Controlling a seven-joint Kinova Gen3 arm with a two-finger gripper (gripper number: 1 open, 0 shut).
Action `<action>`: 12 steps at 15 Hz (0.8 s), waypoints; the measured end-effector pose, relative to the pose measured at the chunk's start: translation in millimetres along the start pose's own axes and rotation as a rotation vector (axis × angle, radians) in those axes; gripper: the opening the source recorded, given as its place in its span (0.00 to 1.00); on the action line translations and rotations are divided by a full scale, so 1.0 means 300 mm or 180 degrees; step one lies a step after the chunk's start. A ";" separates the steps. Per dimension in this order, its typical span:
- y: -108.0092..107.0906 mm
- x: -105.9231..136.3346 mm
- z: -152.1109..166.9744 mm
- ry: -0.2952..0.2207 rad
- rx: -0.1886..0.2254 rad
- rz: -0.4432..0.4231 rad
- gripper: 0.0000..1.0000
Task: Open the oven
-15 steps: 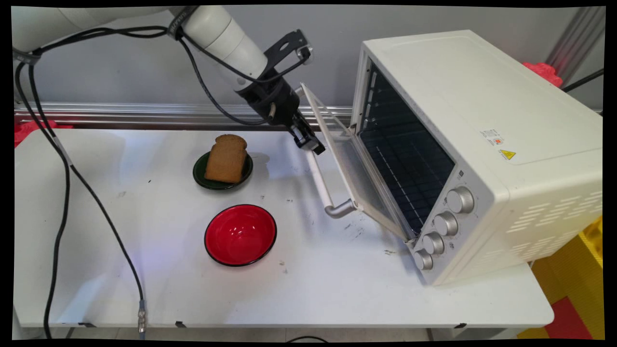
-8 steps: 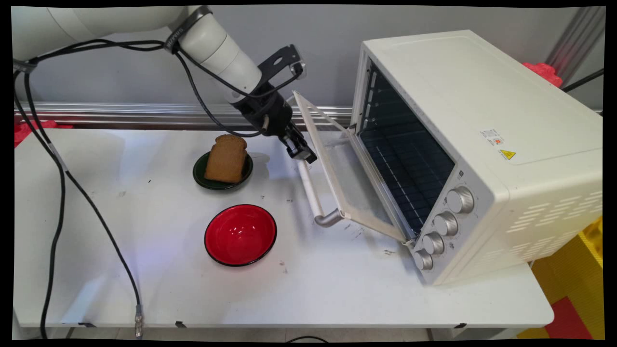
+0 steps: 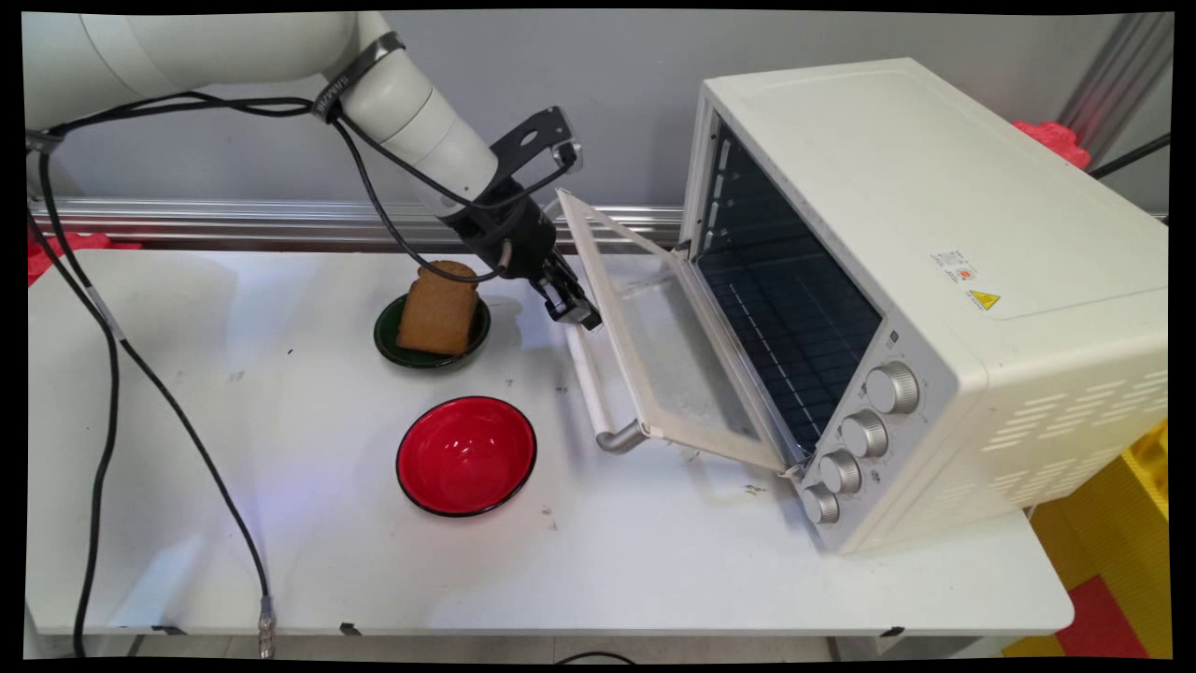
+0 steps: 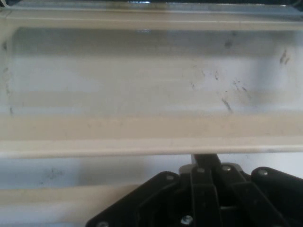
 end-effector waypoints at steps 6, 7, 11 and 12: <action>0.007 -0.026 0.015 -0.0006 -0.0007 -0.0027 0.00; 0.007 -0.031 0.016 -0.0012 -0.0006 -0.0029 0.00; 0.003 -0.057 0.018 -0.0039 0.0003 -0.0038 0.00; 0.002 -0.062 0.018 -0.0046 0.0004 -0.0038 0.00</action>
